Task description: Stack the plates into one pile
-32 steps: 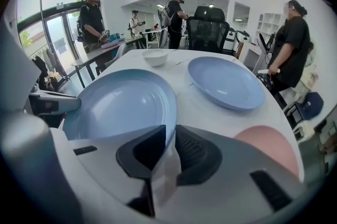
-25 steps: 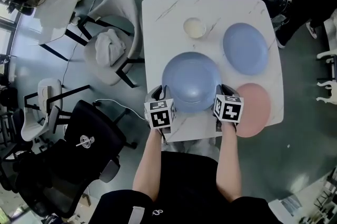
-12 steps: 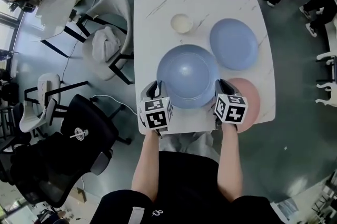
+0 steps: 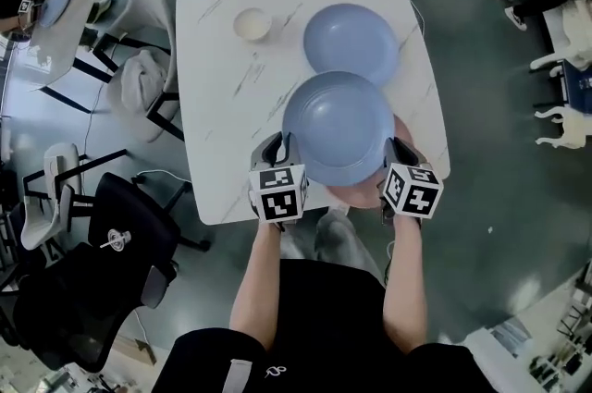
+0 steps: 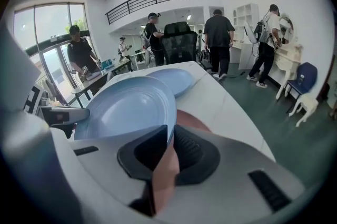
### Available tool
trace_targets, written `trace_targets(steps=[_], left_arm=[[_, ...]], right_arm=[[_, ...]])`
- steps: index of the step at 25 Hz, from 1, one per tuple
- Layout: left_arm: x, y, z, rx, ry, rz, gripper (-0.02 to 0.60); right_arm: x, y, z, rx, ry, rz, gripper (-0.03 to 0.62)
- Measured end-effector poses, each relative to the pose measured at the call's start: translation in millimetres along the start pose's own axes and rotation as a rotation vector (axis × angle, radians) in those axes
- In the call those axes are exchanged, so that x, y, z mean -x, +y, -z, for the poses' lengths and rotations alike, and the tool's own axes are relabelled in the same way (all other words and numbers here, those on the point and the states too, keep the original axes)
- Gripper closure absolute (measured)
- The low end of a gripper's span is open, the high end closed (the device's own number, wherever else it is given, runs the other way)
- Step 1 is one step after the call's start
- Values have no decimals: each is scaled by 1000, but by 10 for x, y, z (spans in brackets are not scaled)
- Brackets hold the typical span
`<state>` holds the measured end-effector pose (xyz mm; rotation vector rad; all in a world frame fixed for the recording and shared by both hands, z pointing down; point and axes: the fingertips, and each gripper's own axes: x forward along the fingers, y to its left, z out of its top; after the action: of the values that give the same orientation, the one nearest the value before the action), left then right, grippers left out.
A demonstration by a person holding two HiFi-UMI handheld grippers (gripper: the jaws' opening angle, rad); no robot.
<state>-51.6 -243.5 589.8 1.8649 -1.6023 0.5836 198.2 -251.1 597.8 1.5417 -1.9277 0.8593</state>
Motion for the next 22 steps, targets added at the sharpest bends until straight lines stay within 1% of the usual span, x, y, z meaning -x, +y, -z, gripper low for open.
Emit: trace_targets(steps=[4, 6, 12, 16, 22], left_arm=[[-15, -360, 111, -58, 15, 12, 508], [-24, -468, 176, -71, 20, 9, 508], [-33, -649, 339, -106, 39, -36, 511], [-13, -711, 440, -96, 49, -57, 512], [-28, -763, 589, -71, 67, -75, 508]], right_arm=[[194, -323, 177, -17, 5, 16, 545], [252, -423, 245, -24, 6, 10, 545], [333, -589, 457, -3, 35, -19, 536], [349, -649, 544, 14, 39, -47, 530], [321, -726, 584, 62, 30, -34, 526]])
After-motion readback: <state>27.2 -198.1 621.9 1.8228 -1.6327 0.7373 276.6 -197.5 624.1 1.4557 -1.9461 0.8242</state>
